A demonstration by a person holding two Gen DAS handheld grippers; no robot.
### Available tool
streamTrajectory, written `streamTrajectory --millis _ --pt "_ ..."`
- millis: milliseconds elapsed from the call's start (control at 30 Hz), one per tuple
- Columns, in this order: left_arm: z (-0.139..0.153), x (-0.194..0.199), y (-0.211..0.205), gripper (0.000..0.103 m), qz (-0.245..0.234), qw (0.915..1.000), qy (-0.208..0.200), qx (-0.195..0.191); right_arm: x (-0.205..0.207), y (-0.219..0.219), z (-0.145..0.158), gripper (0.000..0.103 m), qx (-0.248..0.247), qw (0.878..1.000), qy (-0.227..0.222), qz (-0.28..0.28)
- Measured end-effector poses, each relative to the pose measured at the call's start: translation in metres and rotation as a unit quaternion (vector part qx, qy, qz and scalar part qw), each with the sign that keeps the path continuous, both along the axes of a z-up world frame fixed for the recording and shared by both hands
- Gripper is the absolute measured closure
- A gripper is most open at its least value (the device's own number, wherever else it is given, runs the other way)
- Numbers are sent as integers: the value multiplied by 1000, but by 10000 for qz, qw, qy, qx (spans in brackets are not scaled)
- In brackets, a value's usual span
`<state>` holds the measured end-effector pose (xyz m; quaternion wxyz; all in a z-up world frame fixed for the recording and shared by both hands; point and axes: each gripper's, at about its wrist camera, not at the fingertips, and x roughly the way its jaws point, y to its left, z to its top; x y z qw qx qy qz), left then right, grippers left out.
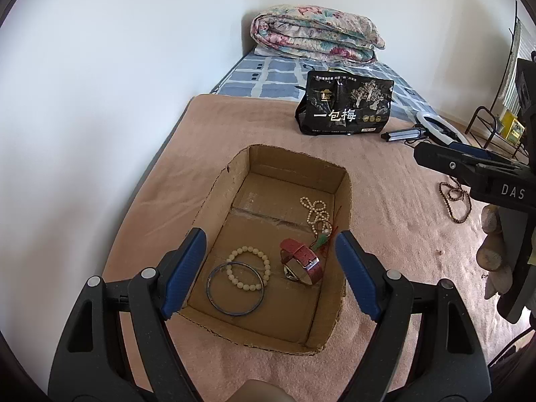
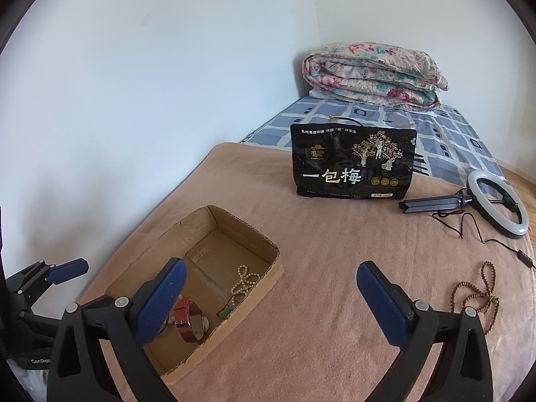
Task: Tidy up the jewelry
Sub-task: 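Move the left tool over the second pearl earring while the right tool moves over the wooden beads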
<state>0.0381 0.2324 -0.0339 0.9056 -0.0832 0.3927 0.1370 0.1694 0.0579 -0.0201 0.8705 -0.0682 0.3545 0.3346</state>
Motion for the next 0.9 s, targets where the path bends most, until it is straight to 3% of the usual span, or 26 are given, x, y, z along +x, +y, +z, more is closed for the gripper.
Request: streamTrajectory --millis 900 --pt "40 19 -95 21 -699 9970 -320 70 -2 -109 26 0 37 9981 -222 -567"
